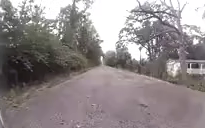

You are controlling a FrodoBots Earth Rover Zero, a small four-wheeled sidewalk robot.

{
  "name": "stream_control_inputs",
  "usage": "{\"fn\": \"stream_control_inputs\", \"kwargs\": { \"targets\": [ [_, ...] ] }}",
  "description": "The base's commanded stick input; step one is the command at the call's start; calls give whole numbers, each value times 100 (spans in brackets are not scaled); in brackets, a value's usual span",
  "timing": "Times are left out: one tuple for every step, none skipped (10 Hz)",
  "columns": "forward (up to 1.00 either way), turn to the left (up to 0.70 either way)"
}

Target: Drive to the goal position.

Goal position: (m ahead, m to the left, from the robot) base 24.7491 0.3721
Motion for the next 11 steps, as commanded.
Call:
{"fn": "stream_control_inputs", "kwargs": {
  "targets": [
    [70,0],
    [70,0],
    [70,0],
    [70,0],
    [70,0],
    [70,0],
    [70,0],
    [70,0],
    [70,0],
    [70,0],
    [70,0]
  ]
}}
